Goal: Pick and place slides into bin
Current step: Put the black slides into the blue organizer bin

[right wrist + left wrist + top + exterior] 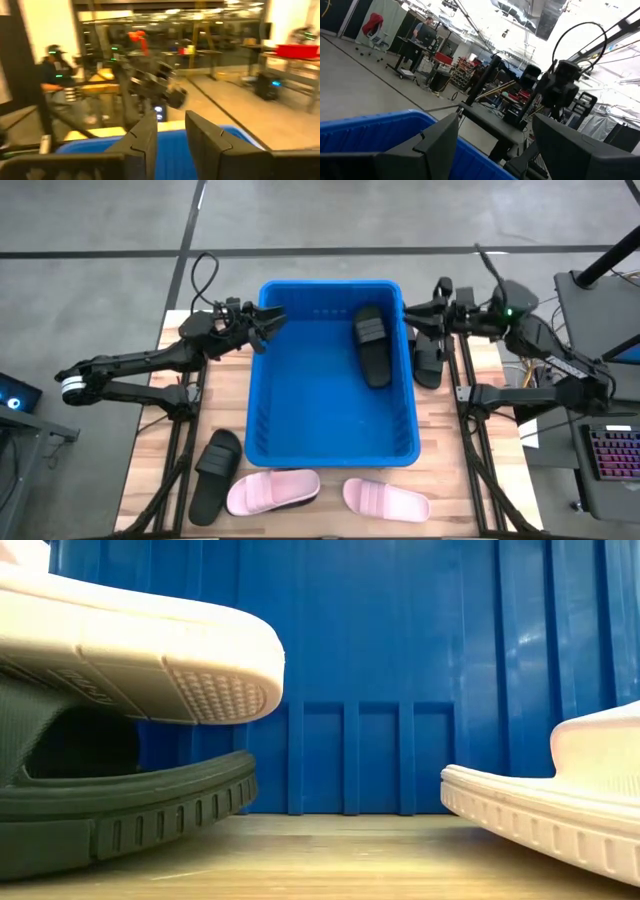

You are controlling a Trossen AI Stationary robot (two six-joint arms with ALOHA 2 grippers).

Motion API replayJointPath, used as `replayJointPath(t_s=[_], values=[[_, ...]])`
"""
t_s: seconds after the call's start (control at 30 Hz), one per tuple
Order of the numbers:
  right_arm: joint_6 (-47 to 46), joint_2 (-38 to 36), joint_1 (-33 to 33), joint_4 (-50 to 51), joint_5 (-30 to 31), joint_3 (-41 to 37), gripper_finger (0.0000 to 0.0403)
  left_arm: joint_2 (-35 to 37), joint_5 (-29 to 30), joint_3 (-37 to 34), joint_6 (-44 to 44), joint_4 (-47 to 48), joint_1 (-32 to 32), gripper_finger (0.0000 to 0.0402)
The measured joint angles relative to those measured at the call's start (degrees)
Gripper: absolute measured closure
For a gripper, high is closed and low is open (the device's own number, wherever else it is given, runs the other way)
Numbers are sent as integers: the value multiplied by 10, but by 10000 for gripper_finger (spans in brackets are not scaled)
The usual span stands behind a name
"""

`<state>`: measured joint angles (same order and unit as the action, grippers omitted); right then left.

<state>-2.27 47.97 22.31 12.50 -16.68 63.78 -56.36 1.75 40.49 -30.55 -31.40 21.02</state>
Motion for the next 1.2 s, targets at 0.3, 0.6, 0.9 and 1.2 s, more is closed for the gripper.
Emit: replayJointPath(t_s=[0.3, 0.6, 0.9, 1.2], values=[[-94, -117, 0, -304, 33, -240, 339, -2, 0, 0, 0, 20, 0, 162], [-142, -206, 0, -339, 105, -359, 346, 8, -64, 0, -20, 62, 0, 162], [-173, -228, 0, -340, 122, -378, 346, 65, -240, 1, -132, 160, 0, 162], [-148, -227, 0, -341, 185, -370, 346, 143, -384, 45, -220, 161, -1, 162]])
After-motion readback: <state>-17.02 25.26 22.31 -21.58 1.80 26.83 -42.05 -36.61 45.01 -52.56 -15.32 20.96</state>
